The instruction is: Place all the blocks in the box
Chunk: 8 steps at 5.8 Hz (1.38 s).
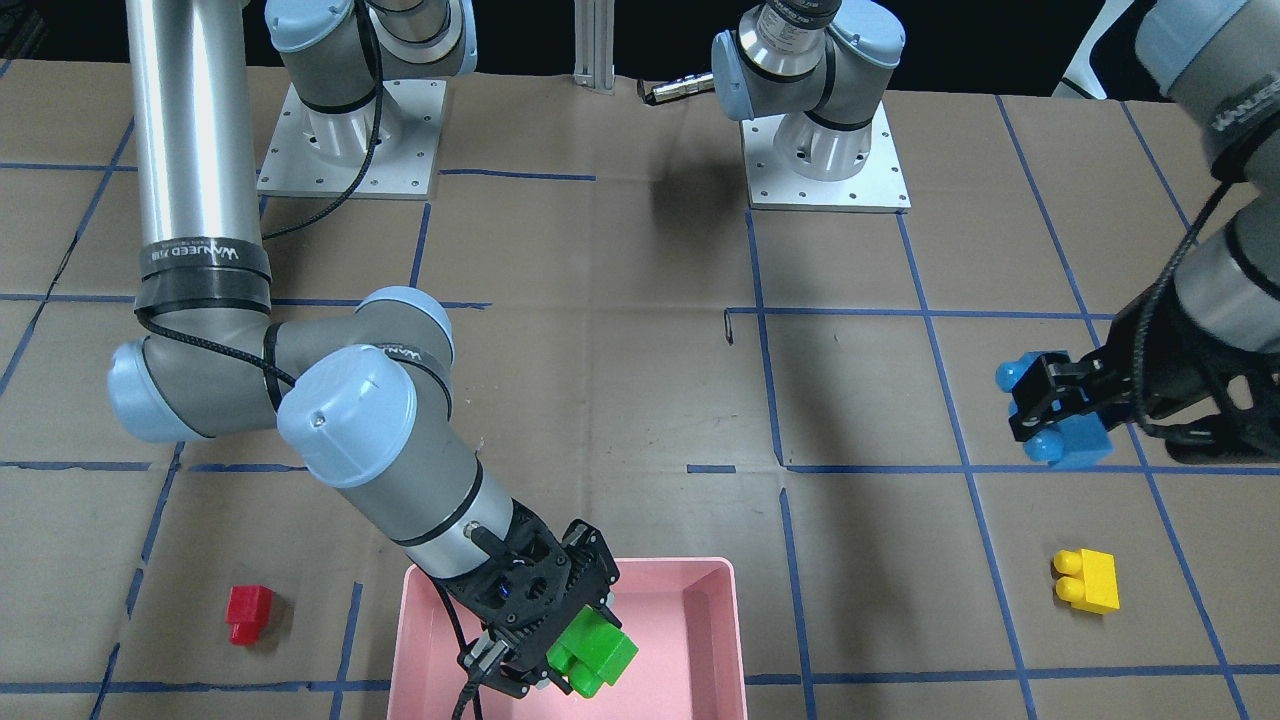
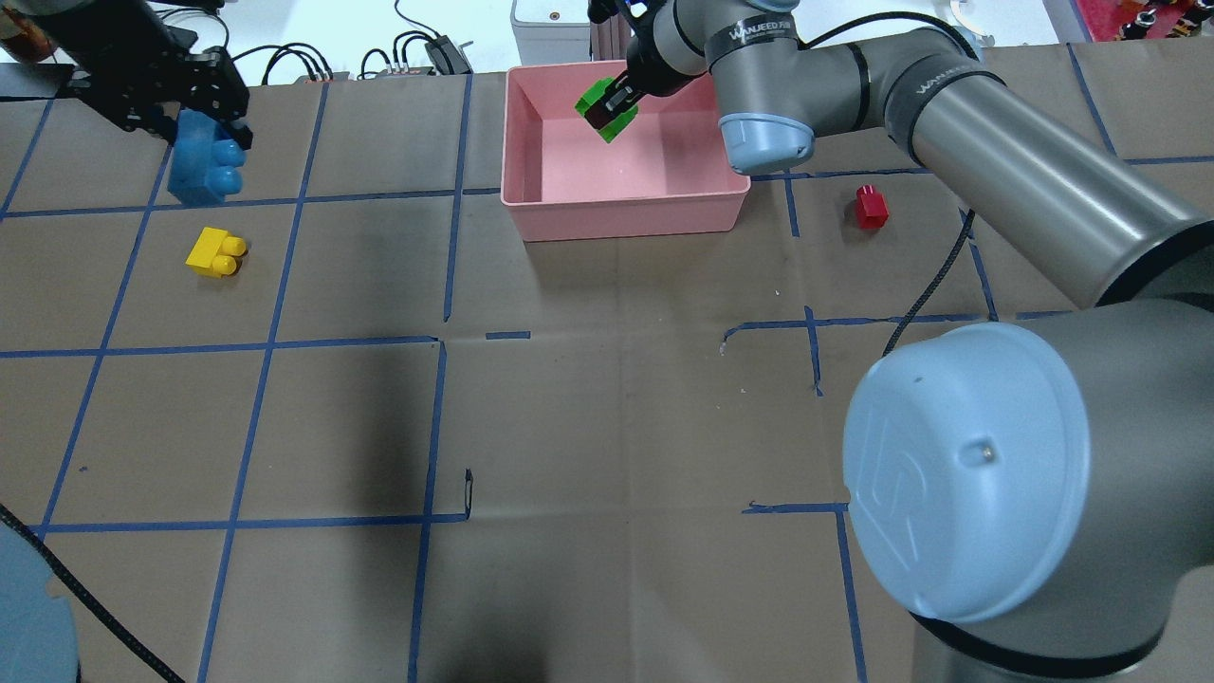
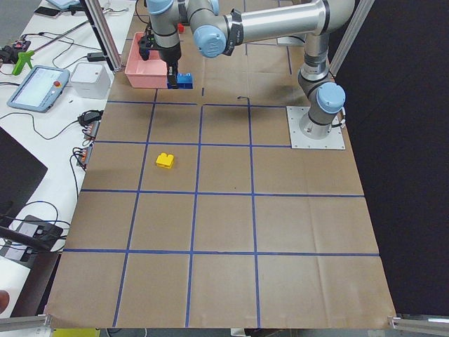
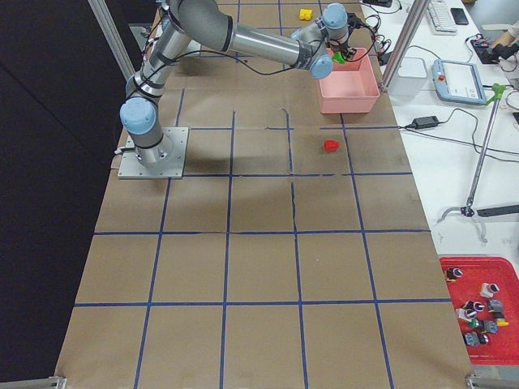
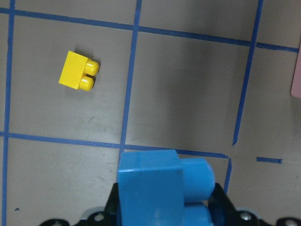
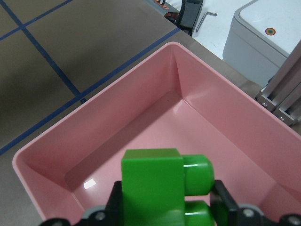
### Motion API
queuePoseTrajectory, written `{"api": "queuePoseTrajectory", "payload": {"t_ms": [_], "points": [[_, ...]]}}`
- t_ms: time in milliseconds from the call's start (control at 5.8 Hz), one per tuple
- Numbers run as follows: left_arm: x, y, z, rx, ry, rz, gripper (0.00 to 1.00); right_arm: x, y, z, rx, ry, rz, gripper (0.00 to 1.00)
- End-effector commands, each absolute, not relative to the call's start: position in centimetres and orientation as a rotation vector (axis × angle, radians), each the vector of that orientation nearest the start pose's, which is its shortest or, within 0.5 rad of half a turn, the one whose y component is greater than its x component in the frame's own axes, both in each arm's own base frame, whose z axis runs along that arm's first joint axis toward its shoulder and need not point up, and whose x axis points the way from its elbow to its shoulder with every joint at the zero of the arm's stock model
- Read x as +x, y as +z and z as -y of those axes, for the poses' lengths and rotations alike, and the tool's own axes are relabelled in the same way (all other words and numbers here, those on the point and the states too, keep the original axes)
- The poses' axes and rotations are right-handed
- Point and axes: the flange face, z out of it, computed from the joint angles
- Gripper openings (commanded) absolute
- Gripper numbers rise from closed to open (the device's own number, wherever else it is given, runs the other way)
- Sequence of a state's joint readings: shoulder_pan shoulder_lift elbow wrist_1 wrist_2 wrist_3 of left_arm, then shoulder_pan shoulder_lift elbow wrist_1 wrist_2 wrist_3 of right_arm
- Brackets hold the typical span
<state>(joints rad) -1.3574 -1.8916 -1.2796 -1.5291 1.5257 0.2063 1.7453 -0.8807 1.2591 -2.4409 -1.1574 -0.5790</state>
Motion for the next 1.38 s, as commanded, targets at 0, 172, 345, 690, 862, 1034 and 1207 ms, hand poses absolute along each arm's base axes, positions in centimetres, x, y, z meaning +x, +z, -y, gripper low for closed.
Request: {"api": "queuePoseTrajectory", "payload": {"t_ms": [0,172,345,690,862,1034,1207], "points": [[-5.6,43.6,67.2,0.072,-0.07,-3.188,0.3,30.3,31.7,72.7,-1.147,-0.8,-2.488,1.0],[-9.0,43.6,68.8,0.057,-0.105,-3.187,0.3,29.8,31.9,72.9,-1.14,-0.806,-2.492,1.0],[-13.4,44.0,70.9,-0.015,-0.149,-3.192,0.3,27.0,32.4,73.0,-1.11,-0.788,-2.597,1.0],[-22.8,43.0,73.6,-0.091,-0.203,-3.195,0.3,16.9,38.3,71.0,-0.887,-0.484,-2.845,1.0],[-25.7,41.5,74.4,-0.142,-0.208,-3.201,0.3,10.6,38.1,71.5,-0.627,-0.399,-3.082,1.0],[-29.5,38.8,74.7,-0.175,-0.228,-3.205,0.3,8.1,37.4,71.5,-0.492,-0.322,-3.2,1.0],[-32.9,33.7,75.4,-0.143,-0.228,-3.183,0.3,6.1,34.0,71.3,-0.381,-0.305,-3.217,0.99]]}}
